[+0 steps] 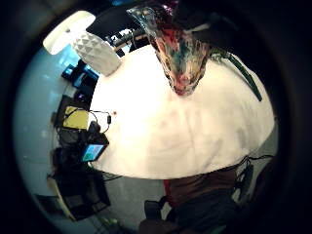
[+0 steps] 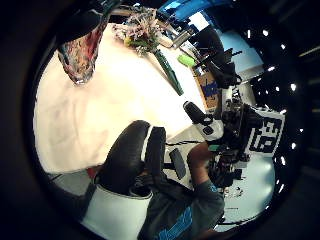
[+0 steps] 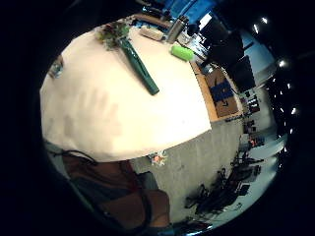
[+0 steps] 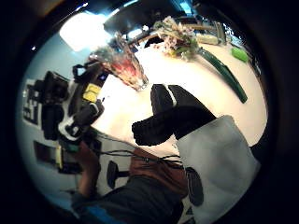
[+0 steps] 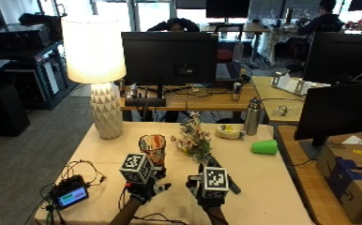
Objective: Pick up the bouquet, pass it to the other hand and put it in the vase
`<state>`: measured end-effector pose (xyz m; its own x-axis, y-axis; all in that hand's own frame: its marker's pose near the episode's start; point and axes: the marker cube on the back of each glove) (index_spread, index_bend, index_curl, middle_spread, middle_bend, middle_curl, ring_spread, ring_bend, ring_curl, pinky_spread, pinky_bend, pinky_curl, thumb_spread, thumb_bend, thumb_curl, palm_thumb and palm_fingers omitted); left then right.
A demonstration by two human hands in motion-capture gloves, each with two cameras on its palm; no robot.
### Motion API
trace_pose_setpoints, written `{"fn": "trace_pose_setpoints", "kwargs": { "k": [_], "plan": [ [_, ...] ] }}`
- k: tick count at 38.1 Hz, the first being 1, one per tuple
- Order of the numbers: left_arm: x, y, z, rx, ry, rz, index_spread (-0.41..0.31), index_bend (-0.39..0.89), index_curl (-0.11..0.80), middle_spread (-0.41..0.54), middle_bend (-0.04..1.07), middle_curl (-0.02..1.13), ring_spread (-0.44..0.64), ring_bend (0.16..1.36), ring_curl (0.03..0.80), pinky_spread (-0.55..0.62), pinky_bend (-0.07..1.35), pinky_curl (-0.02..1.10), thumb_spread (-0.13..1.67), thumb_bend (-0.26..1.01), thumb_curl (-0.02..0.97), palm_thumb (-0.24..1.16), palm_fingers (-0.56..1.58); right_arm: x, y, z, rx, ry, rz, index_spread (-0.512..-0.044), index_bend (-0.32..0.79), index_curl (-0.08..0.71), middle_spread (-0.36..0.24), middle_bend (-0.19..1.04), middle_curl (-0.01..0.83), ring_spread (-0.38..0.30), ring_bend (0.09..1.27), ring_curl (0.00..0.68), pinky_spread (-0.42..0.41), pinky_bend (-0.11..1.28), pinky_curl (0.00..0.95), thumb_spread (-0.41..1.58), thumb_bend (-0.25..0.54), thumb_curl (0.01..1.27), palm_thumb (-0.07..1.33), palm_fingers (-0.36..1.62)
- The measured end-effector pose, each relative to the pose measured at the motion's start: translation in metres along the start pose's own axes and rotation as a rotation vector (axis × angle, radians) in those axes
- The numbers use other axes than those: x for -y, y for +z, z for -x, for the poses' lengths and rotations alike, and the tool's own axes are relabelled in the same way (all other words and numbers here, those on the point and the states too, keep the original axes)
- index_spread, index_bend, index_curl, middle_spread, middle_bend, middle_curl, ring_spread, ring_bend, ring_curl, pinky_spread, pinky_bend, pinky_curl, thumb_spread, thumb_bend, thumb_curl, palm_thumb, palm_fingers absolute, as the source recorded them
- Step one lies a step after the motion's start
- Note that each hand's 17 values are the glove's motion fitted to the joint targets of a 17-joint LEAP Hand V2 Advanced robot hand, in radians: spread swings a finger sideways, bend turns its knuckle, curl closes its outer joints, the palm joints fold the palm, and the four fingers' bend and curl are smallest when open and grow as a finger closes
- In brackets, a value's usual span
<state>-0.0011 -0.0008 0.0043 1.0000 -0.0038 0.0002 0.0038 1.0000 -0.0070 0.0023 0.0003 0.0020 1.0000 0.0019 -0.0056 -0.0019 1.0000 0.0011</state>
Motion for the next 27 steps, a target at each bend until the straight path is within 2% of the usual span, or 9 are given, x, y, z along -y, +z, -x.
{"fn": "trace_pose_setpoints", "kwargs": {
  "k": [1, 4, 10, 15, 19, 27],
  "plan": [
    [0.000, 0.002, 0.000, -0.001, -0.002, 0.003, -0.065, 0.24, 0.076, 0.012, 0.24, 0.06, 0.09, 0.44, 0.084, 0.21, 0.22, 0.04, 0.41, 0.08, 0.049, 0.15, 0.56, -0.001, 0.000, -0.001, -0.003, 0.001, 0.002, -0.177, 0.19, 0.053, 0.012, 0.25, 0.066, 0.073, 0.29, 0.059, 0.163, 0.34, 0.069, 0.43, 0.228, 0.08, 0.36, 0.46],
    [0.000, 0.009, 0.003, -0.011, -0.013, 0.022, -0.087, 0.23, 0.123, 0.016, 0.22, 0.12, 0.13, 0.47, 0.148, 0.29, 0.21, 0.09, 0.58, 0.07, 0.075, 0.17, 0.54, -0.006, -0.002, -0.007, -0.023, 0.008, 0.024, -0.237, 0.18, 0.109, 0.016, 0.25, 0.105, 0.102, 0.31, 0.105, 0.223, 0.35, 0.124, 0.63, 0.235, 0.11, 0.40, 0.44],
    [0.001, 0.013, 0.008, -0.031, -0.025, 0.026, -0.111, 0.21, 0.187, 0.027, 0.19, 0.18, 0.17, 0.49, 0.199, 0.38, 0.20, 0.14, 0.79, 0.04, 0.121, 0.18, 0.51, -0.006, -0.005, -0.008, -0.017, 0.011, 0.024, -0.304, 0.16, 0.167, 0.021, 0.25, 0.161, 0.136, 0.32, 0.151, 0.292, 0.35, 0.179, 0.88, 0.216, 0.15, 0.43, 0.41],
    [0.002, 0.011, 0.011, -0.038, -0.024, 0.008, -0.120, 0.19, 0.228, 0.032, 0.18, 0.21, 0.19, 0.49, 0.216, 0.41, 0.19, 0.16, 0.88, 0.01, 0.153, 0.19, 0.51, 0.002, 0.001, -0.003, -0.008, -0.014, 0.003, -0.330, 0.16, 0.195, 0.023, 0.24, 0.195, 0.152, 0.32, 0.171, 0.321, 0.35, 0.205, 0.99, 0.188, 0.17, 0.45, 0.40],
    [0.003, 0.008, 0.015, -0.047, -0.023, -0.008, -0.121, 0.18, 0.253, 0.036, 0.17, 0.23, 0.20, 0.50, 0.225, 0.43, 0.19, 0.18, 0.92, -0.01, 0.176, 0.19, 0.49, -0.002, -0.001, 0.000, -0.006, -0.032, 0.043, -0.339, 0.15, 0.212, 0.024, 0.24, 0.217, 0.159, 0.32, 0.184, 0.334, 0.35, 0.221, 1.05, 0.164, 0.19, 0.46, 0.39],
    [-0.005, 0.001, 0.018, -0.012, -0.014, 0.040, -0.116, 0.16, 0.281, 0.046, 0.17, 0.25, 0.21, 0.50, 0.243, 0.45, 0.20, 0.22, 0.96, -0.02, 0.210, 0.19, 0.46, 0.001, 0.002, -0.006, -0.012, -0.038, 0.090, -0.335, 0.11, 0.216, 0.024, 0.26, 0.261, 0.172, 0.32, 0.208, 0.342, 0.37, 0.258, 1.11, 0.111, 0.23, 0.47, 0.35]
  ]
}}
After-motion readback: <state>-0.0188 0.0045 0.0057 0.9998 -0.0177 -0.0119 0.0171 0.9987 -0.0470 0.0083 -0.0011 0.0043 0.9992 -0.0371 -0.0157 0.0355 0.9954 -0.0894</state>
